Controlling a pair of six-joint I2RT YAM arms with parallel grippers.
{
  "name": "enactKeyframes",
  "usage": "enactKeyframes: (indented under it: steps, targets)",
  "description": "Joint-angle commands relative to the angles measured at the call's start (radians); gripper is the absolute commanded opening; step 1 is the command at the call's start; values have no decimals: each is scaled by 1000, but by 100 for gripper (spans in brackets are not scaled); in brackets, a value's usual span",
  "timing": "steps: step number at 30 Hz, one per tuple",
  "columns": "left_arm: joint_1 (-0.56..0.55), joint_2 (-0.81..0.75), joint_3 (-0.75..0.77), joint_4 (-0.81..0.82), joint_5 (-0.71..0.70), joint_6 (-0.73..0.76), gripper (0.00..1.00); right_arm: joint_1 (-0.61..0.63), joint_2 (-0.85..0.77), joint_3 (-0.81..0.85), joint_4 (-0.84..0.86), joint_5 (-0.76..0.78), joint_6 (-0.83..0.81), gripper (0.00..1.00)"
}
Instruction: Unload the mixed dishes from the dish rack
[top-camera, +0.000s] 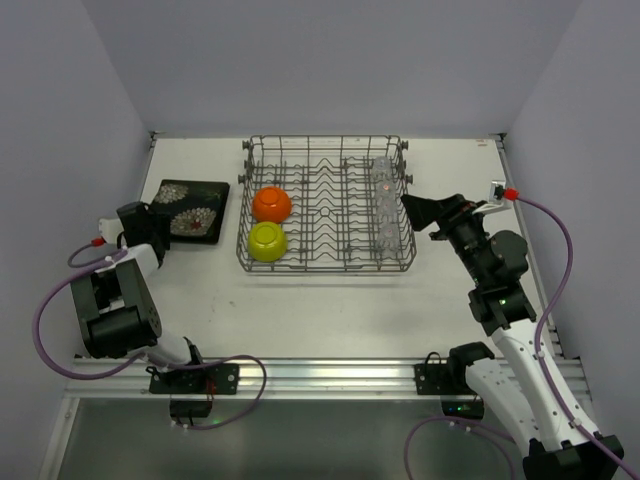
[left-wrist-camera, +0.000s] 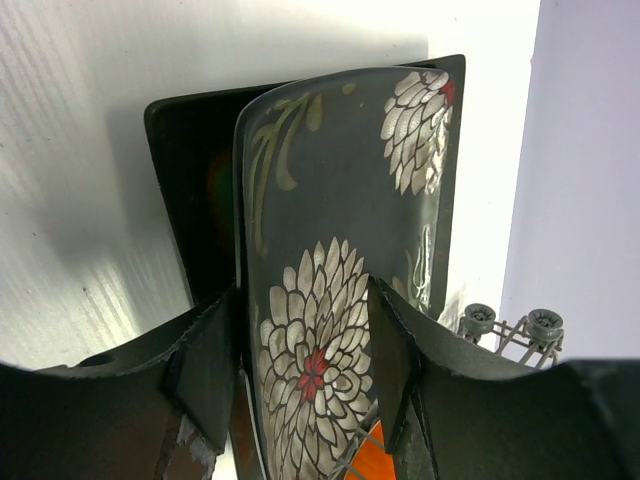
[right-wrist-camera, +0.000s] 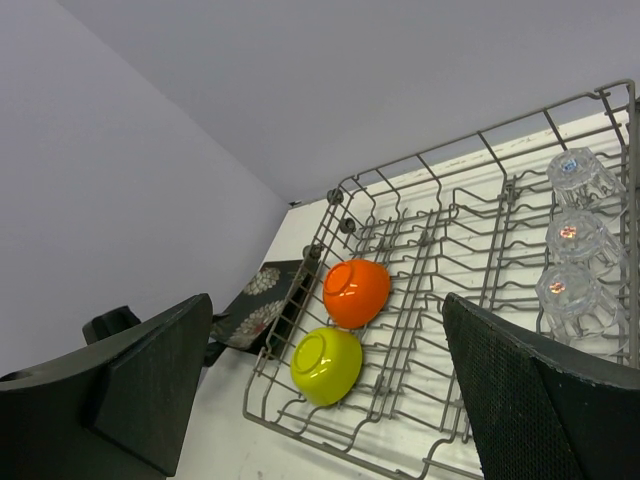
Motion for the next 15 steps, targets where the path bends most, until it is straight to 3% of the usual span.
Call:
enactKeyframes:
  steps: [1, 8, 15]
  targets:
    - [-13, -42, 65, -14, -42, 16, 54, -4, -12, 9, 38, 27, -13, 99]
    - [-25, -7, 113, -100, -59, 37, 56, -4, -15, 9, 38, 24, -12, 99]
    - [-28, -4, 113, -126, -58, 45, 71, -4, -22, 9, 38, 25, -13, 99]
